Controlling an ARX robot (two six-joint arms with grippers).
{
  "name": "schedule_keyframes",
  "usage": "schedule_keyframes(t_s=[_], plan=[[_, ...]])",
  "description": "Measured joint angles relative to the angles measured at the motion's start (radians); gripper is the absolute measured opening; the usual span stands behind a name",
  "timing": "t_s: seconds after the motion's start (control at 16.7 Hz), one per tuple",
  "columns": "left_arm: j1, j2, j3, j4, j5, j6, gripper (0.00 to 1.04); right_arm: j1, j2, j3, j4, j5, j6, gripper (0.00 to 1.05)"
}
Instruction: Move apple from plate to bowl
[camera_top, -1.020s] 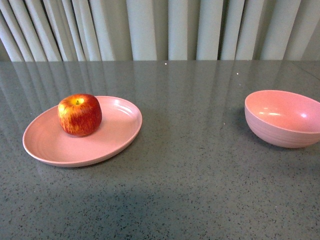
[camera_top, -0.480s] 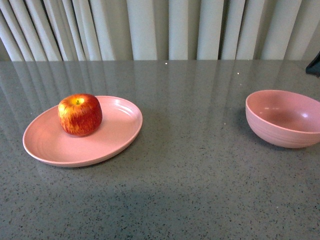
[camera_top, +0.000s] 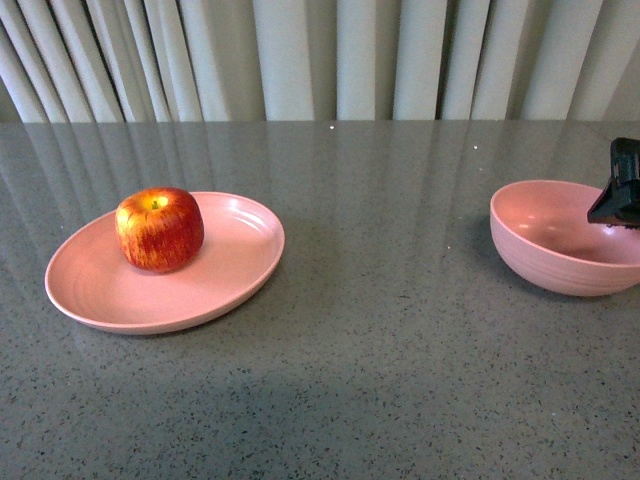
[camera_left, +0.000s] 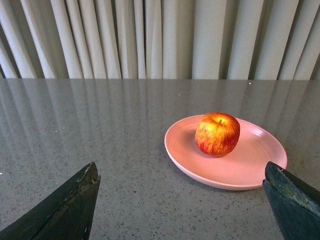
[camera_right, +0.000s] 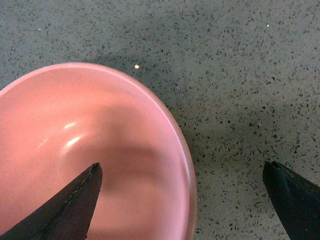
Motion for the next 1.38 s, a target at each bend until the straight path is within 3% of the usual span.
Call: schedule_keyframes(t_s=[0.18, 0.66, 0.78, 1.08, 1.14, 1.38], plan=[[0.0, 0.0, 0.0, 0.0, 0.0, 0.0, 0.98, 0.001, 0.025, 0.021, -0.021, -0.004, 0.031, 0.98], [0.0, 0.0, 0.0, 0.0, 0.0, 0.0, 0.98, 0.01, 0.047, 0.044, -0.031, -0.014, 0.079, 0.16], [0.0, 0.0, 0.0, 0.0, 0.0, 0.0, 0.98, 0.014, 0.046, 0.044, -0.032, -0.016, 0.086, 0.02], [0.0, 0.0, 0.0, 0.0, 0.0, 0.0, 0.98, 0.069, -0.092, 0.044, -0.051, -0.051, 0.097, 0.03], [0.0, 0.0, 0.0, 0.0, 0.0, 0.0, 0.98, 0.17, -0.177, 0.069, -0.069, -0.052, 0.097, 0.03], [0.0, 0.0, 0.0, 0.0, 0.0, 0.0, 0.98, 0.317, -0.12, 0.076, -0.08, -0.015, 0.097, 0.03]])
